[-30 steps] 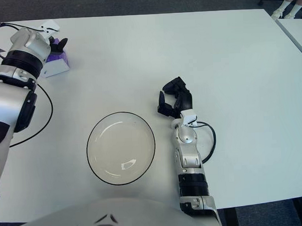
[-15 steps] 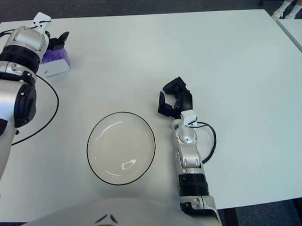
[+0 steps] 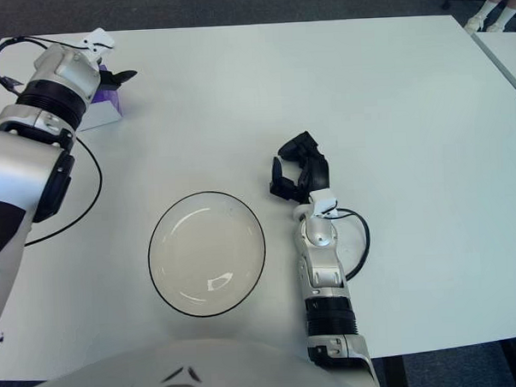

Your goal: Put the tissue paper into the plate.

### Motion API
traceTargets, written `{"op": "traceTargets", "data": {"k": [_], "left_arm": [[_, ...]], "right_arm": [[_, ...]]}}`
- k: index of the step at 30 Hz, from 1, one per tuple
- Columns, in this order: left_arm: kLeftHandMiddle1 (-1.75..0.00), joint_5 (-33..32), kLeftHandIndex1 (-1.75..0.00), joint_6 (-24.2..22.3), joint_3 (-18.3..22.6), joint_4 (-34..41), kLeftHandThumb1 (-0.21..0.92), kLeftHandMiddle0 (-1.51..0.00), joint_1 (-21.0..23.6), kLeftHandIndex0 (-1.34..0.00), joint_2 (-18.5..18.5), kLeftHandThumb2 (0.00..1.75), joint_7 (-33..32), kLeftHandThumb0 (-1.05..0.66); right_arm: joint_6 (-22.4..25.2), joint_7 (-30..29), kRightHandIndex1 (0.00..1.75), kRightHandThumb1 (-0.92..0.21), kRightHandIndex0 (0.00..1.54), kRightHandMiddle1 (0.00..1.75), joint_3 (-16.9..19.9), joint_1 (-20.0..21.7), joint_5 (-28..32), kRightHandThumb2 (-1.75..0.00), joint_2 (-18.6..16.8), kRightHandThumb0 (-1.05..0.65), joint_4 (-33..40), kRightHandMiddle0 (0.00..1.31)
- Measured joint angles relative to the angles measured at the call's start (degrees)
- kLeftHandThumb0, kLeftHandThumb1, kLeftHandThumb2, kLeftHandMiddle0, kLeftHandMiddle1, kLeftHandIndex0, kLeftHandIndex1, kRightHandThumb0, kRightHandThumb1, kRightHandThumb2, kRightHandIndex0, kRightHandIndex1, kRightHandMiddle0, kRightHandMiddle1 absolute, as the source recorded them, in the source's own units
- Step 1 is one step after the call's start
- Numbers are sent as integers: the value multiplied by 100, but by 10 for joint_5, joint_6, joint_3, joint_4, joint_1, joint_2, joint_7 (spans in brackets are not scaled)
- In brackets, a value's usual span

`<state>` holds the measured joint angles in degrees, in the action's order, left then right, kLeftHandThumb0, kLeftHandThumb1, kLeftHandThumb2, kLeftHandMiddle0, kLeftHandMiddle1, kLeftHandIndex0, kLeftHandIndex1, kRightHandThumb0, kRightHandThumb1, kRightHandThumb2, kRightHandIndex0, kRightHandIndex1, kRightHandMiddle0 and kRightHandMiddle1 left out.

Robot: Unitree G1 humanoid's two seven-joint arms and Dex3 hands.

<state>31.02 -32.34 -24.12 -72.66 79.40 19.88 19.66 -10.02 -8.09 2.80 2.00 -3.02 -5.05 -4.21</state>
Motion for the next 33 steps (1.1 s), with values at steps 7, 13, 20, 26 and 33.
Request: {"op": "traceTargets", "data": {"k": [7,13,20,26,33], "left_arm": [[0,10,0,17,-17,-16,92,0,-12,0,-5,65,4,-105],[0,13,0,22,-21,-20,92,0,-22,0,-11,69,-8,-105],[0,13,0,36,-18,-36,92,0,-38,0,-21,77,-53,-103],[0,8,-92,33,5,-41,92,0,-53,0,-33,84,-113,-101],[-1,6,-169,7,27,-42,92,-2,-56,-4,-42,84,-162,-97]], "right_arm": [[-2,-1,175,-44,91,175,4,0,1,-116,1,-44,0,51],[-12,2,175,-45,91,175,10,0,2,-115,3,-44,-6,50],[-13,4,175,-47,90,175,12,-1,2,-113,5,-43,-7,49],[-21,12,175,-49,88,175,18,-5,6,-111,8,-43,-7,48],[-26,15,175,-50,87,175,26,-10,14,-110,14,-43,-7,47]]}}
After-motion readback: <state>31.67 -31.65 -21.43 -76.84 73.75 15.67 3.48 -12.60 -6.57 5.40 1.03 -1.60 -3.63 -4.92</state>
